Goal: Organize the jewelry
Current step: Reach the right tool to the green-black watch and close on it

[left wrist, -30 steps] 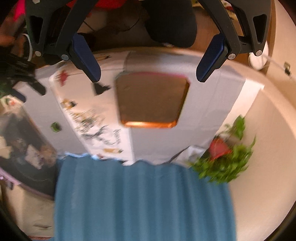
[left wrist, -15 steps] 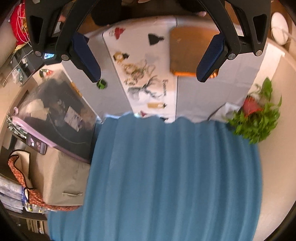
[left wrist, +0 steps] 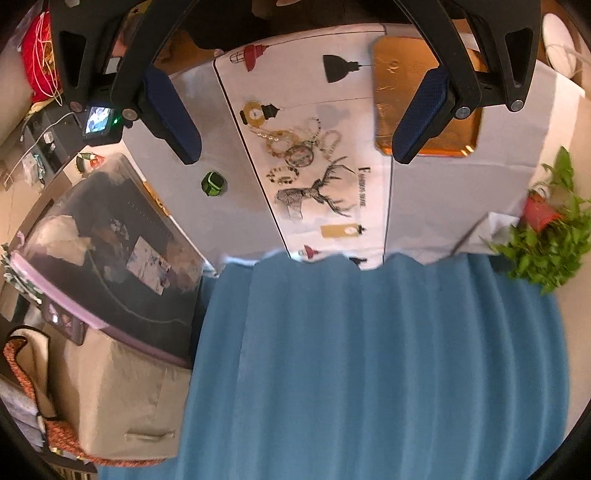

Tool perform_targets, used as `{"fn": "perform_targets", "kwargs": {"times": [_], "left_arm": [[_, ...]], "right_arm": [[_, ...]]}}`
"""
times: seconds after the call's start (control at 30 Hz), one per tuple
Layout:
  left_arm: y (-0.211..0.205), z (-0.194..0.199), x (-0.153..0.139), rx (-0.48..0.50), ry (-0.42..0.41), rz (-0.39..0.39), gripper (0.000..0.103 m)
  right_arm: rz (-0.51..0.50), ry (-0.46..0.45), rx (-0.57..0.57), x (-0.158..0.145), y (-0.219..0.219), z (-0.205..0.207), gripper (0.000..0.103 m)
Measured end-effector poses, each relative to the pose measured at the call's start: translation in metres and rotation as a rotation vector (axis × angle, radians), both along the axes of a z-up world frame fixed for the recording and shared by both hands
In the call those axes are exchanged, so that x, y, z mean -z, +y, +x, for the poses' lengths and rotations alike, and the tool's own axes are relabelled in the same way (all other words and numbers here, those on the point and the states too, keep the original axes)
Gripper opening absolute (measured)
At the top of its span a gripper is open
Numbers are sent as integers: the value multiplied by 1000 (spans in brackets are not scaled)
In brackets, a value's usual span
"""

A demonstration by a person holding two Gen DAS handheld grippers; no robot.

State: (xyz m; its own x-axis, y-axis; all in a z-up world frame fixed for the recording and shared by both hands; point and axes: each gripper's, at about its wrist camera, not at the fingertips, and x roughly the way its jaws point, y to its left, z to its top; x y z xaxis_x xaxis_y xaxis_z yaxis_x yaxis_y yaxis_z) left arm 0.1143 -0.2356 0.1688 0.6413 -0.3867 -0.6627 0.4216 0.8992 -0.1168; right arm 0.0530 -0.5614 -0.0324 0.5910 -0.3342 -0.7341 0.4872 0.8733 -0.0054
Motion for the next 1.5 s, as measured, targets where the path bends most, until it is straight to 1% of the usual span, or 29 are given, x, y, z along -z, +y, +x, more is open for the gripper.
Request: {"fn": "perform_targets", "kwargs": {"times": [0.07,0.13,0.2,0.23,0.3,0.37,0.4,0.5,0.57,0.6,0.67,0.77,0.83,0.87,0.97,1.03,1.2,1.23,1.33,1.4,1.5], "left_arm": [[-7,15,20,-2,30,20,103],[-15,37,55,-14,112,67,103],[-17,60,93,-23,199,105,103],[-19,73,116,-39,258,137,103],[-19,98,156,-58,333,196,102],[-17,116,183,-82,358,260,100],[-18,128,202,-90,377,313,100],[-19,152,238,-66,430,375,99],[-22,168,257,-49,440,423,97],[-23,175,264,-49,445,433,97],[-25,187,276,-40,453,427,97],[-29,198,294,-15,504,409,97],[-32,201,302,-1,496,433,98],[-33,202,304,8,489,436,101],[-28,209,308,30,513,395,103],[-25,212,310,40,525,373,103],[-25,219,311,23,543,376,103],[-28,225,314,25,550,377,103],[-34,232,313,24,572,392,97],[-36,239,311,31,590,365,96],[-44,247,302,29,588,359,96]], "right_arm": [[-10,3,-6,7,-10,12,103],[-6,14,-18,16,-23,29,103],[16,4,-47,24,-31,47,103],[30,9,-64,30,-36,58,103],[49,22,-103,41,-41,79,103],[56,50,-145,52,-42,103,103],[49,57,-162,56,-42,111,103],[32,78,-206,67,-39,136,103],[44,78,-211,73,-42,150,103],[43,72,-211,74,-44,155,103],[29,64,-200,75,-50,167,103],[17,62,-196,79,-57,185,103],[32,71,-199,83,-61,198,103],[43,77,-200,86,-63,204,103],[48,98,-212,97,-64,223,103],[25,114,-219,101,-60,228,103],[28,115,-207,101,-59,233,103],[29,115,-206,101,-59,233,103],[28,114,-206,102,-59,233,103],[31,116,-210,102,-59,233,103],[29,112,-207,101,-58,233,103]]}}
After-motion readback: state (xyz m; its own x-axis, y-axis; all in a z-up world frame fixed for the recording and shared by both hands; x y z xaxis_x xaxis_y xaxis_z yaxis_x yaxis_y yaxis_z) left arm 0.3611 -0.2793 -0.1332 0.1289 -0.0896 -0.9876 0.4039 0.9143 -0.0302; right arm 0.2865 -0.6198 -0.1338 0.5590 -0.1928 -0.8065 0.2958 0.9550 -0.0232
